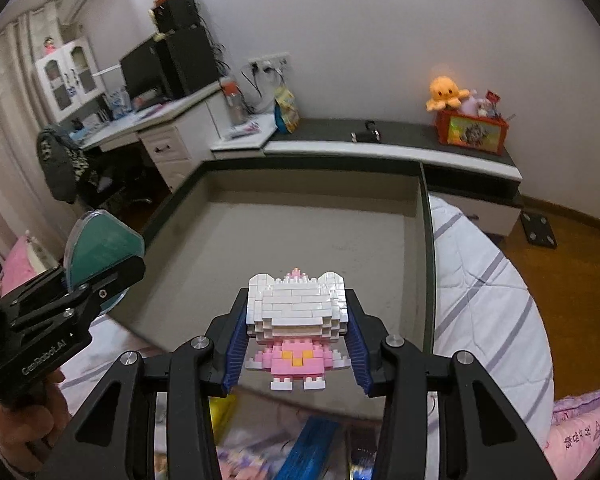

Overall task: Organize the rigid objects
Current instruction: 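Carry both items into the pink box and open both tools to release, then withdraw both tools from the box back over the toys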

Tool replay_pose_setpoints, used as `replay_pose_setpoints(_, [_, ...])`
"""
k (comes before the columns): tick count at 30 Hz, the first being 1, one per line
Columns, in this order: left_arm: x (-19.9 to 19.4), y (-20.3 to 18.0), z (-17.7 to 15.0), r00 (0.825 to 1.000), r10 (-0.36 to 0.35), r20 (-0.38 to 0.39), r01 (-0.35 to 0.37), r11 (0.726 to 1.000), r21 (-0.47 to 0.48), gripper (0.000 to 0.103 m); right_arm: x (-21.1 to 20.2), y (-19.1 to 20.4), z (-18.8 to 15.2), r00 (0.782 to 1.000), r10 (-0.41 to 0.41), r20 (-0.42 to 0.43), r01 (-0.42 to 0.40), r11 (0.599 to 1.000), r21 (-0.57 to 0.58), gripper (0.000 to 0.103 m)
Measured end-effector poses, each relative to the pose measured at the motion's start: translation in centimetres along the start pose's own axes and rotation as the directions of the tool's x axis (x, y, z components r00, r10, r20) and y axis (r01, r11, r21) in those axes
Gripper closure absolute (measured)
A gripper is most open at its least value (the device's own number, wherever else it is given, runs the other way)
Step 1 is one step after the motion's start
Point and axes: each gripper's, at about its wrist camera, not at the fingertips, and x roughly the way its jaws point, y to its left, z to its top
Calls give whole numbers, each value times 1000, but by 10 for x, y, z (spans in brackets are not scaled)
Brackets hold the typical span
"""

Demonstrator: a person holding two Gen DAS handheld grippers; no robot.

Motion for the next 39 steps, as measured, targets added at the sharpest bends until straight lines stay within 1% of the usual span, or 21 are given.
replay_pose_setpoints(3, [13, 0, 2, 999, 8, -32, -8, 1000, 4, 65, 9, 0, -2, 1000, -5, -26, 5, 1000, 1, 58])
replay_pose_setpoints(4, [14, -1, 1, 999, 15, -38, -15, 1000, 6, 64, 12, -1, -3, 999, -7, -34, 7, 1000, 6, 58])
replay_pose_setpoints(5, [14, -1, 0, 999, 28, -40, -27, 1000, 7, 51, 14, -2, -3, 999, -7, -39, 8, 1000, 9, 58])
replay_pose_setpoints(6, [12, -1, -1, 999, 39, -34, -38, 999, 5, 29, 15, -2, -4, 999, -5, -45, 5, 1000, 15, 57])
replay_pose_setpoints(7, [9, -1, -1, 998, 51, -21, -51, 999, 2, 19, 15, -5, -4, 999, 0, -43, 2, 1000, 25, 50])
replay_pose_setpoints(8, [2, 0, -3, 998, 69, 8, -69, 998, -2, 5, 12, -6, -6, 999, -3, -35, 5, 999, 35, 32])
replay_pose_setpoints(9, [-4, 1, -3, 997, 75, 32, -75, 997, -4, 0, 11, -8, -4, 1000, -5, -28, 6, 999, 39, 22])
replay_pose_setpoints(10, [-12, 2, -4, 995, 78, 55, -78, 997, -4, 0, 6, -8, -5, 1000, -2, -13, 3, 999, 41, 17])
replay_pose_setpoints(12, [-23, 3, -4, 993, 89, 73, -90, 996, 1, 0, -2, -10, -5, 1000, 5, 5, -6, 998, 59, 17])
replay_pose_setpoints(15, [-42, 5, -7, 989, 113, 100, -113, 994, -5, 0, -22, -13, -6, 999, -4, 50, -1, 995, 97, 14])
replay_pose_setpoints(19, [-74, 3, -15, 985, 88, 149, -85, 996, -29, 0, -59, -13, -18, 993, -14, 119, -2, 991, 133, 12])
replay_pose_setpoints(21, [-96, 0, -22, 979, 84, 186, -81, 996, -23, 0, -80, -10, -27, 988, -22, 151, 0, 990, 139, 12])
replay_pose_setpoints(24, [-129, -9, -34, 969, 90, 232, -87, 996, -21, 0, -117, 1, -43, 975, -49, 217, 22, 992, 125, 12])
replay_pose_setpoints(27, [-160, -20, -47, 961, 88, 261, -88, 996, -12, 0, -157, 12, -63, 955, -65, 288, 30, 992, 124, 12])
replay_pose_setpoints(29, [-176, -27, -56, 957, 90, 275, -90, 996, -12, 0, -175, 16, -73, 943, -74, 324, 34, 991, 127, 12])
replay_pose_setpoints(30, [-185, -29, -61, 955, 89, 281, -89, 996, -16, 0, -187, 19, -81, 936, -88, 341, 45, 990, 132, 11])
replay_pose_setpoints(31, [-192, -31, -65, 954, 88, 286, -86, 996, -19, 0, -196, 20, -86, 931, -93, 354, 48, 990, 135, 0])
replay_pose_setpoints(34, [-216, -37, -81, 947, 86, 309, -80, 996, -30, 0, -221, 17, -105, 914, -97, 395, 42, 989, 145, 0])
replay_pose_setpoints(39, [-247, -52, -109, 932, 130, 338, -130, 991, -22, 0, -246, 20, -132, 899, -104, 425, 46, 989, 144, 0])
